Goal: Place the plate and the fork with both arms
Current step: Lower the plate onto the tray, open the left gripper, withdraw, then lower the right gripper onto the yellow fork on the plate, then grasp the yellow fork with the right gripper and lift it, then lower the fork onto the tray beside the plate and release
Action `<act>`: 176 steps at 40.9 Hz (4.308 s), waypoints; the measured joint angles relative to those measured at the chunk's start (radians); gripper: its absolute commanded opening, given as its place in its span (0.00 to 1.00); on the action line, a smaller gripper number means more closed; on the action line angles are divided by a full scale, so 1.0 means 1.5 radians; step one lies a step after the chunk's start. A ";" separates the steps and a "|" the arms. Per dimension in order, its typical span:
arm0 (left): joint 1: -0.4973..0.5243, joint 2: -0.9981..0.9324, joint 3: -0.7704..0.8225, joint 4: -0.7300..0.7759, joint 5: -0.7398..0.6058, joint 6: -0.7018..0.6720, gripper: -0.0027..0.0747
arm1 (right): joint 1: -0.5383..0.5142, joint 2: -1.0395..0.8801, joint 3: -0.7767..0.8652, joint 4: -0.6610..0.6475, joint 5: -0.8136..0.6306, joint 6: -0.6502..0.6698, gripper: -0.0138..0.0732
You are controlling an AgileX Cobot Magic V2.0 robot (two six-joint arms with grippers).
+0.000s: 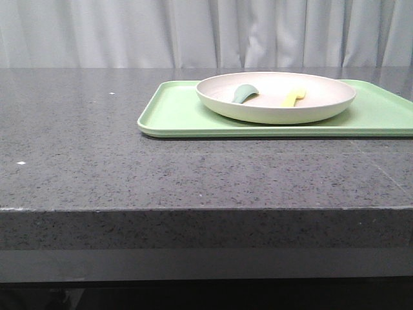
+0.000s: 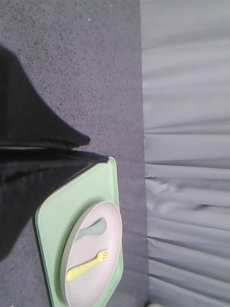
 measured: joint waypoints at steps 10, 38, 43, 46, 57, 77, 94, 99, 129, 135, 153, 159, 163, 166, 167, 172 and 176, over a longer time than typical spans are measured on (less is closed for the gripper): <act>0.000 -0.046 0.034 0.000 0.000 0.000 0.01 | 0.078 0.212 -0.179 0.053 0.099 0.005 0.73; 0.000 -0.046 0.038 0.000 0.000 0.000 0.01 | 0.141 0.729 -0.642 -0.046 0.295 0.215 0.72; 0.000 -0.046 0.038 0.000 0.000 0.000 0.01 | 0.149 0.780 -0.703 -0.048 0.321 0.235 0.72; 0.000 -0.046 0.038 0.000 0.000 0.000 0.01 | 0.155 0.809 -0.737 -0.048 0.346 0.239 0.72; 0.000 -0.046 0.038 0.000 0.000 0.000 0.01 | 0.157 0.864 -0.787 -0.052 0.396 0.254 0.72; 0.000 -0.046 0.038 0.001 0.000 0.000 0.01 | 0.157 0.884 -0.794 -0.058 0.423 0.257 0.51; 0.000 -0.046 0.038 0.001 0.000 0.000 0.01 | 0.157 0.886 -0.793 -0.059 0.432 0.258 0.18; 0.000 -0.046 0.038 0.001 0.000 0.000 0.01 | 0.157 0.886 -0.793 -0.059 0.432 0.258 0.18; 0.000 -0.046 0.038 0.001 0.000 0.000 0.01 | -0.014 0.782 -0.786 -0.094 0.495 0.131 0.18; 0.000 -0.046 0.038 0.001 0.000 0.000 0.01 | -0.016 0.815 -0.769 -0.111 0.494 0.126 0.18; 0.000 -0.046 0.038 0.001 0.000 0.000 0.01 | -0.003 0.843 -0.752 -0.112 0.464 0.123 0.37; 0.000 -0.046 0.038 0.001 0.000 0.000 0.01 | -0.002 0.852 -0.750 -0.112 0.464 0.121 0.45; 0.000 -0.046 0.038 0.001 0.000 0.000 0.01 | -0.002 0.856 -0.750 -0.112 0.464 0.121 0.49; 0.000 -0.046 0.038 0.001 0.000 0.000 0.01 | -0.002 0.856 -0.750 -0.112 0.464 0.121 0.49; 0.000 -0.046 0.038 0.001 0.000 0.000 0.01 | -0.002 0.856 -0.750 -0.112 0.464 0.121 0.49; 0.000 -0.046 0.038 0.001 0.000 0.000 0.01 | -0.002 0.843 -0.750 -0.112 0.468 0.121 0.49; 0.000 -0.046 0.038 0.001 0.000 0.000 0.01 | -0.002 0.812 -0.753 -0.112 0.469 0.121 0.43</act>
